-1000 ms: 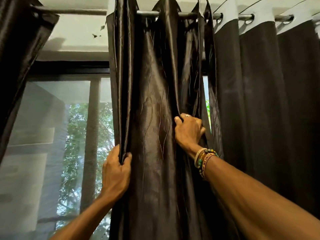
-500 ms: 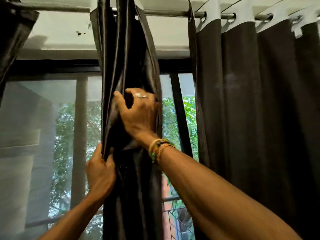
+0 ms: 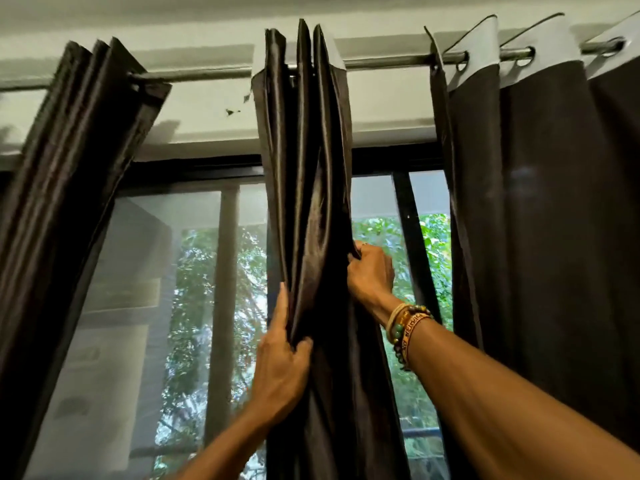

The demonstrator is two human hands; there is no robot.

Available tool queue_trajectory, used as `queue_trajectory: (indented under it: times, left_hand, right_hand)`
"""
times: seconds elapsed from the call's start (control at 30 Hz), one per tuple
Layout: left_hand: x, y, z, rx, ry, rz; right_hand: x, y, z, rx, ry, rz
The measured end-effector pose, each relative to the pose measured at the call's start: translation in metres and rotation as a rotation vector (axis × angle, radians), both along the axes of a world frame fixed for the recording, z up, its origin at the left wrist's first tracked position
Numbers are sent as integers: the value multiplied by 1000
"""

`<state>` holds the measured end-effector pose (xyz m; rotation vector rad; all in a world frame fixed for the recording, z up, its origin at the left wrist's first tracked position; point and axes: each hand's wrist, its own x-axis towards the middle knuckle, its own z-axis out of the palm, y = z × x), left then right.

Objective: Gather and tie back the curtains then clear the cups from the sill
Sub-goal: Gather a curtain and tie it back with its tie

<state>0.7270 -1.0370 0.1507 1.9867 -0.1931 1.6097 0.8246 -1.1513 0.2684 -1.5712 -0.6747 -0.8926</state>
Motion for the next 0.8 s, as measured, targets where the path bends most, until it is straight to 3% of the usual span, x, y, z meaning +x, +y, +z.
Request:
queue_trajectory:
  times: [0.1,0.27,0.33,0.4,0.47,0.63,0.73,0.8]
  left_hand:
    - [3,-4,2,36,32,-63]
    - [-14,4,22,-161,-137,-134]
    - [-20,11,35,-150,-133,-121]
    - [-23,17,49,-180,-146,-108]
    - [-24,17,64,-210,-114,-133]
    - [-12,21,95,-124,64,-259]
    - [0,32,110,-176,74,-252]
    - [5,40,117,-225,48,-305]
  right_hand:
    - [-41,35,6,-153,-123,136]
    - [-73,57,39,-271,-198,504]
    - [-67,47,38,-190,-82,656]
    - [-56,38,33,23,-30,791]
    - [-43,33,31,125,-62,779]
    - [-29,35,41,48,-180,628]
    - [-32,34,52,-10,-203,406]
    - [-28,37,60,-18,-178,430]
